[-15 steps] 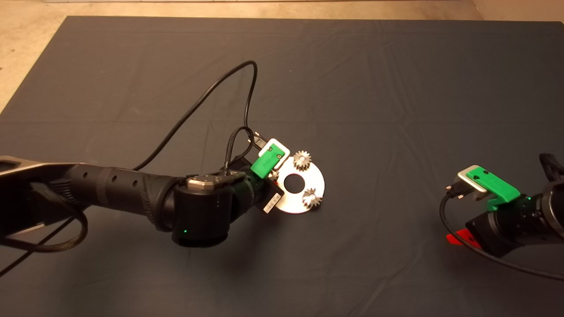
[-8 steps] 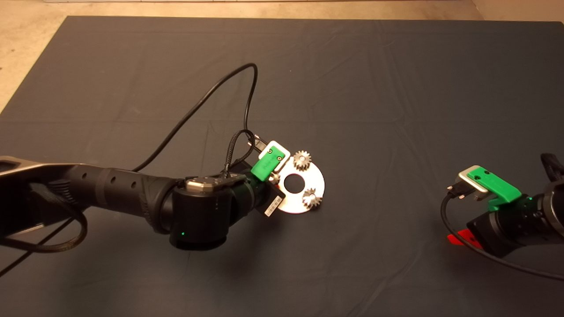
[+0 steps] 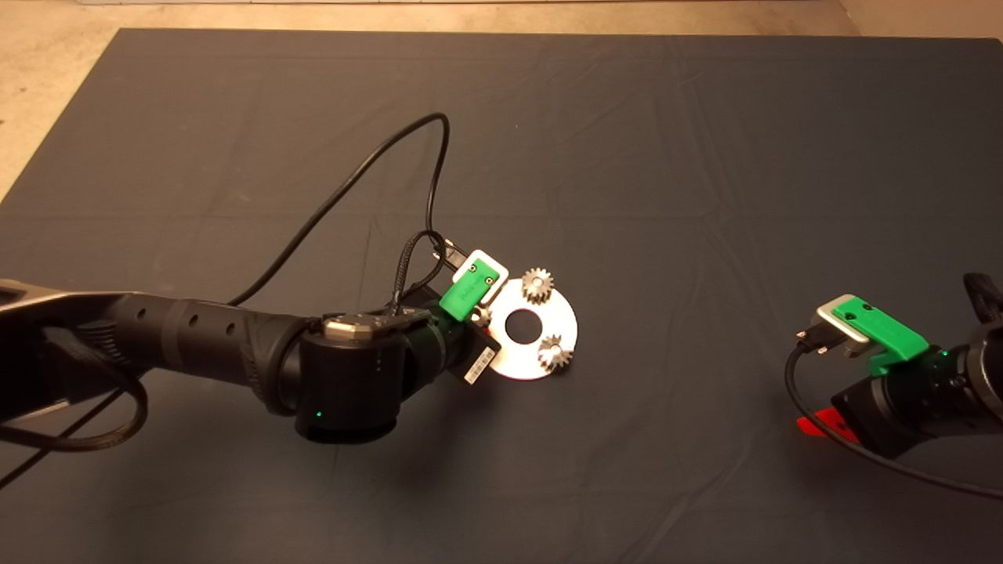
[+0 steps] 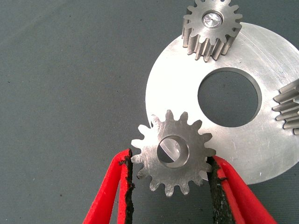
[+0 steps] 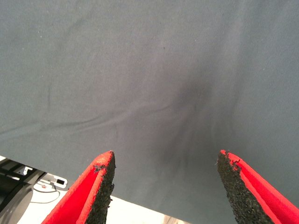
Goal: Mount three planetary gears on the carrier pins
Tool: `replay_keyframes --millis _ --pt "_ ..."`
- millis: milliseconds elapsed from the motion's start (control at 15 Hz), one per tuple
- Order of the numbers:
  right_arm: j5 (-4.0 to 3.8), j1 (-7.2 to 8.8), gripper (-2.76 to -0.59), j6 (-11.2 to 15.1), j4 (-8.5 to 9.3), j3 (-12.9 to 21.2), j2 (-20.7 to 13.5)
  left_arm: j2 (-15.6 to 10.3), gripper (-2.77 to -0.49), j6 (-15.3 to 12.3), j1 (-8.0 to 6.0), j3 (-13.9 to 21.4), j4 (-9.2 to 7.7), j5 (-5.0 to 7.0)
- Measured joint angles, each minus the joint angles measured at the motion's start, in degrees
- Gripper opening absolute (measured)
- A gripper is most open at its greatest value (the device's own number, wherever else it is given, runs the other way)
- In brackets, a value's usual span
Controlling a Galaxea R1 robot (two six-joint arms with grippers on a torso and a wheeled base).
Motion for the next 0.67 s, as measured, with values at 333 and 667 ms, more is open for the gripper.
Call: replay_keyframes --millis 333,667 --pt "0.00 0.00 -1.75 0.00 0.00 0.00 0.02 0.50 -2.40 -0.91 0.00 0.00 0.00 0.00" --pt "0.00 0.00 -1.75 -0.09 0.00 0.00 0.02 0.83 -2.40 -1.32 0.01 0.00 0.00 0.00"
